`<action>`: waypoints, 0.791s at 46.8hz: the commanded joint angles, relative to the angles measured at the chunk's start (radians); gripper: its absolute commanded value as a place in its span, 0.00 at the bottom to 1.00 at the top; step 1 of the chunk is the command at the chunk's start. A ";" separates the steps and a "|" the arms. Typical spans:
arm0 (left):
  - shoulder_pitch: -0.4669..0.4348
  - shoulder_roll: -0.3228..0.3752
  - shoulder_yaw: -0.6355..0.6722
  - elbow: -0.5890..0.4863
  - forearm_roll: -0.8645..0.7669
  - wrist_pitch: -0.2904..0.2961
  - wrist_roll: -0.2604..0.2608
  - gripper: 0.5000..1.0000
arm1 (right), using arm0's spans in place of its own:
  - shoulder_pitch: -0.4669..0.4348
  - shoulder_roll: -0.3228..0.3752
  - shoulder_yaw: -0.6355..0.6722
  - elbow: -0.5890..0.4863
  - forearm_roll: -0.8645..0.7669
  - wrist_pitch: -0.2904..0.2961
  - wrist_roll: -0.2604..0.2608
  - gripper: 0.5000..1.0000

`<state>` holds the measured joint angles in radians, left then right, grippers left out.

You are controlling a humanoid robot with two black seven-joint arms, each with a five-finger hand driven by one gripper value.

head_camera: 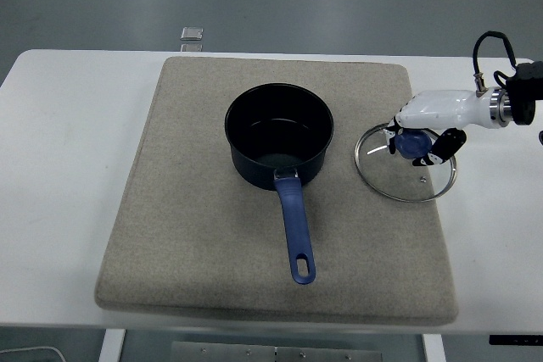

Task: Lift the pot lid and place it to the right of the pot.

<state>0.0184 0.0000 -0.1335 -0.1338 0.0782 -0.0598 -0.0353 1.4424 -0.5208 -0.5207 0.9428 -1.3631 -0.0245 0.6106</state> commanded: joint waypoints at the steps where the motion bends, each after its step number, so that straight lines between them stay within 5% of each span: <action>1: 0.000 0.000 0.000 0.000 0.000 0.000 0.000 1.00 | 0.000 -0.002 -0.001 0.016 -0.001 0.000 0.000 0.00; 34: 0.000 0.000 0.000 0.000 0.000 0.000 0.000 1.00 | -0.020 0.004 0.004 0.027 0.019 -0.002 0.000 0.00; 37: 0.000 0.000 0.000 0.000 0.000 0.000 0.000 1.00 | -0.019 0.005 0.004 0.027 0.028 -0.002 0.000 0.23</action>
<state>0.0184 0.0000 -0.1334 -0.1338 0.0782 -0.0598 -0.0353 1.4209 -0.5143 -0.5172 0.9705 -1.3427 -0.0317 0.6112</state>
